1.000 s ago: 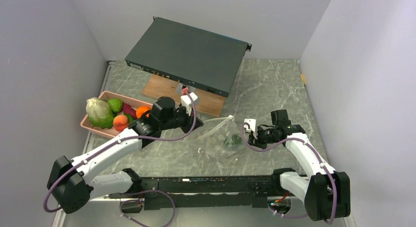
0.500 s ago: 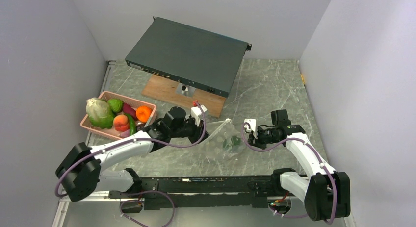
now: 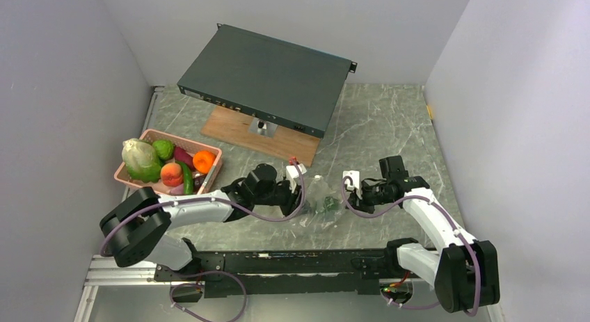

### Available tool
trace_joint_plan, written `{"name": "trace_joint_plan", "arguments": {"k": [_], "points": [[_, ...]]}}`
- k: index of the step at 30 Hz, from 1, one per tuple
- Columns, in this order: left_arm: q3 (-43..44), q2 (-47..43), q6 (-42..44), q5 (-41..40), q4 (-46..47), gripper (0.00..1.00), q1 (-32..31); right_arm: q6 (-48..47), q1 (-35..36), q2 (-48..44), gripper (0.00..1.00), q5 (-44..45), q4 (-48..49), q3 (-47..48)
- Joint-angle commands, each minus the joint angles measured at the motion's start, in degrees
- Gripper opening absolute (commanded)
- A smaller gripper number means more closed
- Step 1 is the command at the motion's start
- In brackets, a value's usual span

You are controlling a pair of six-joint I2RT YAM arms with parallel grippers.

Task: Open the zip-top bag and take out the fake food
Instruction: Pick up the fake vegetable from the zipper food storage bag.

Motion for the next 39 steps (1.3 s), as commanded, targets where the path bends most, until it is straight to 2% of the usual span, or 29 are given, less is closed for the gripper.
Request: {"name": "trace_joint_plan", "arguments": {"k": [1,7,15,20,22,24,28,34,39], "points": [[0.1,2.7,0.8,1.4,7.7,0.35,-2.2,-1.0,1.2,0.3,0.11,-4.2,0.0,-0.1],[2.0,6.9,3.0,0.0,7.9,0.36,-4.7,-0.9,3.0,1.0,0.18,-4.4,1.1,-0.5],[2.0,8.7,5.0,-7.5,8.3,0.39,-5.7,0.5,5.1,2.3,0.22,-3.5,4.2,-1.6],[0.4,7.3,2.9,-13.7,10.0,0.40,-5.6,1.5,5.7,3.0,0.24,-3.5,5.3,-1.6],[-1.1,5.6,2.1,-14.9,11.3,0.41,-5.6,1.6,5.5,2.8,0.27,-3.4,4.9,-1.3],[-2.2,4.3,0.9,-15.4,12.5,0.44,-5.6,2.2,5.0,2.8,0.35,-4.1,4.4,-0.7],[-2.2,4.9,-1.6,-15.4,13.2,0.45,-5.5,1.0,4.9,2.9,0.42,-5.7,1.9,0.3],[-2.3,5.2,-2.7,-16.3,13.5,0.44,-5.4,10.0,2.7,3.4,0.55,-9.3,3.3,4.1],[-2.7,2.7,-2.1,-19.1,10.1,0.44,-5.2,16.2,1.4,4.2,0.58,-14.2,5.3,6.3]]}}
